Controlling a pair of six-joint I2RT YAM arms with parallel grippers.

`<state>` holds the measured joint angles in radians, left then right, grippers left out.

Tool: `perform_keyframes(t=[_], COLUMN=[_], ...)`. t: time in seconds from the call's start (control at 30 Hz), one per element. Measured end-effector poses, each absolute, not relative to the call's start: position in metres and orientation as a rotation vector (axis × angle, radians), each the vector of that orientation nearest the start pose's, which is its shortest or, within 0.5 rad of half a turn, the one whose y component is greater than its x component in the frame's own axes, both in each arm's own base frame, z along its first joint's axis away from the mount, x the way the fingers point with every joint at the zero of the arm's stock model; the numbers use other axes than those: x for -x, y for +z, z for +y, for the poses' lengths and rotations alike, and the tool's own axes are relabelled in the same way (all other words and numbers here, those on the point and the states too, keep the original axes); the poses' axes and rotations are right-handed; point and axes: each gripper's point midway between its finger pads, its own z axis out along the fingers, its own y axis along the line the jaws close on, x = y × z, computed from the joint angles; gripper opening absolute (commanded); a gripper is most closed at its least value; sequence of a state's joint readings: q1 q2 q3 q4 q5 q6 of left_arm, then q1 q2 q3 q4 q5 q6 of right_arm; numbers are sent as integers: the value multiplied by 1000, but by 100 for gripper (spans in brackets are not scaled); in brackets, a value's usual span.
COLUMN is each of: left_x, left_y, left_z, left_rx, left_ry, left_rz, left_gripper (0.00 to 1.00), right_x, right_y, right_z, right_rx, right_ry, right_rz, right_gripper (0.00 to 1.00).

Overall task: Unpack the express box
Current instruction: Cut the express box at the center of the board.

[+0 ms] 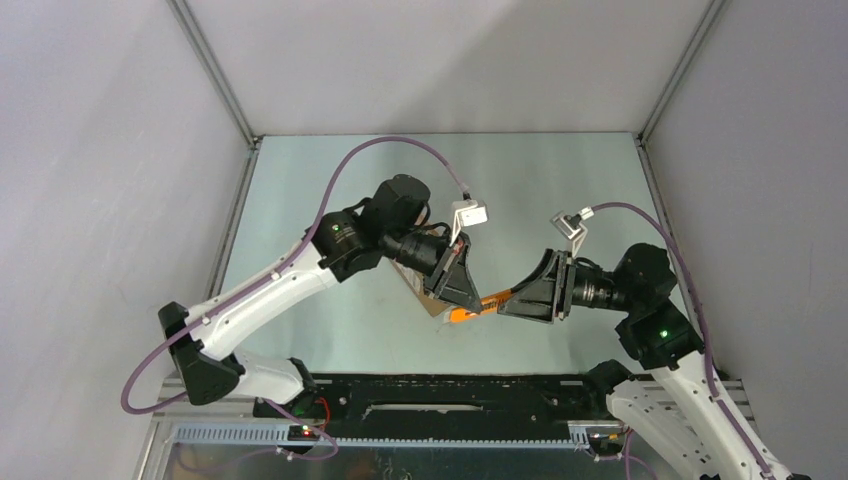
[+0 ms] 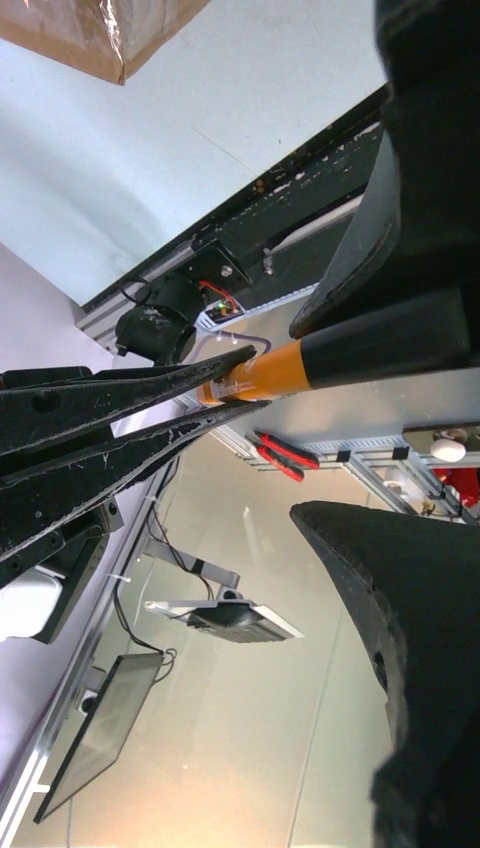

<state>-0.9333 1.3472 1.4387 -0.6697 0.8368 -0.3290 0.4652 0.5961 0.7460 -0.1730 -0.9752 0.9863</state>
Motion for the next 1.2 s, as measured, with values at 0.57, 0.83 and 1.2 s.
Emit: perform_keyframes(t=[0.57, 0.83, 1.2], left_x=[-86, -83, -81], left_y=[319, 320, 319], left_z=[-353, -355, -356], left_rx=[-1234, -1250, -1260], left_ry=[-1593, -1611, -1624], left_rz=[2053, 2049, 2053], left_gripper=[0, 0, 0], right_x=[-92, -93, -97], right_y=[325, 323, 324], right_z=[223, 224, 223], right_rx=[426, 420, 391], right_ry=[1674, 1663, 1637], right_rz=[1928, 1936, 1927], right_gripper=[46, 59, 23])
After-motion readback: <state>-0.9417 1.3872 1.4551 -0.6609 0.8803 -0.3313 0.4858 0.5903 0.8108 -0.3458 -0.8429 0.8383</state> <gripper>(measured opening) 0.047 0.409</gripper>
